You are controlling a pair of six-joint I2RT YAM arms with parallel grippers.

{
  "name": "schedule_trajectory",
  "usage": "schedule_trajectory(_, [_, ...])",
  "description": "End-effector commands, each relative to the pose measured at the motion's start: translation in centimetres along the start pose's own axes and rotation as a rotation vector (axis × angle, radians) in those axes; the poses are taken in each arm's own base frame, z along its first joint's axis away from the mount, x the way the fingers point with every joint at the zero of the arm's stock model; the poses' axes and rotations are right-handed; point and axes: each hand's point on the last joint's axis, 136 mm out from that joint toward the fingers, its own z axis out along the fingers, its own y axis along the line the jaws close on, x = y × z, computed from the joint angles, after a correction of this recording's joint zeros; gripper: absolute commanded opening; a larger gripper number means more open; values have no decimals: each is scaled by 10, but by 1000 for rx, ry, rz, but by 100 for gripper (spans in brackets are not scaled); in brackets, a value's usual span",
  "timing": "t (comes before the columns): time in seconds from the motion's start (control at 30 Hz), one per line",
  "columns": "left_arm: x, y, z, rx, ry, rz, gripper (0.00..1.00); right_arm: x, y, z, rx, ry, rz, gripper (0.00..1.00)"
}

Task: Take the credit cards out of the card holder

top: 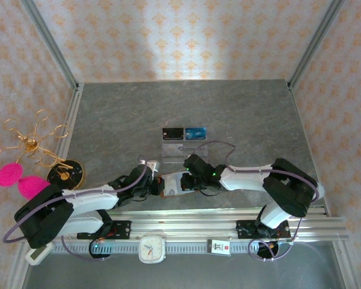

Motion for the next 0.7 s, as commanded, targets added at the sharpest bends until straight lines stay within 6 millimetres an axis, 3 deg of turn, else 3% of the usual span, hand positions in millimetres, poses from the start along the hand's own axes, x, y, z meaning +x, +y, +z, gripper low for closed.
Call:
schedule_trajectory(0.0, [-6,5,-4,-46,-1,8,0,-8,25,-13,-99,-20,-69,17])
schedule_trajectory(0.03, [-7,4,-6,-41,-5,5,0,-9,32,-16,-124,-20,-88,24])
schedule_trajectory(0.1, [-10,2,-9,-36,-21,-4,2,-8,42,-17,-167,-1,-111,27])
schedule_trajectory(0.23, [-24,-5,-20,-20,-83,-22,26,-5,45,-6,-179,34,-121,25])
schedule_trajectory(0.33, [-34,-9,-29,-12,-127,-23,36,-2,50,1,-188,52,-140,25])
schedule_trajectory(0.5, [-37,-7,-35,-39,-135,-12,39,0,49,9,-169,68,-149,23])
schedule_trajectory(0.67, [-39,-6,-38,-41,-147,-15,39,0,29,16,-72,57,-130,20])
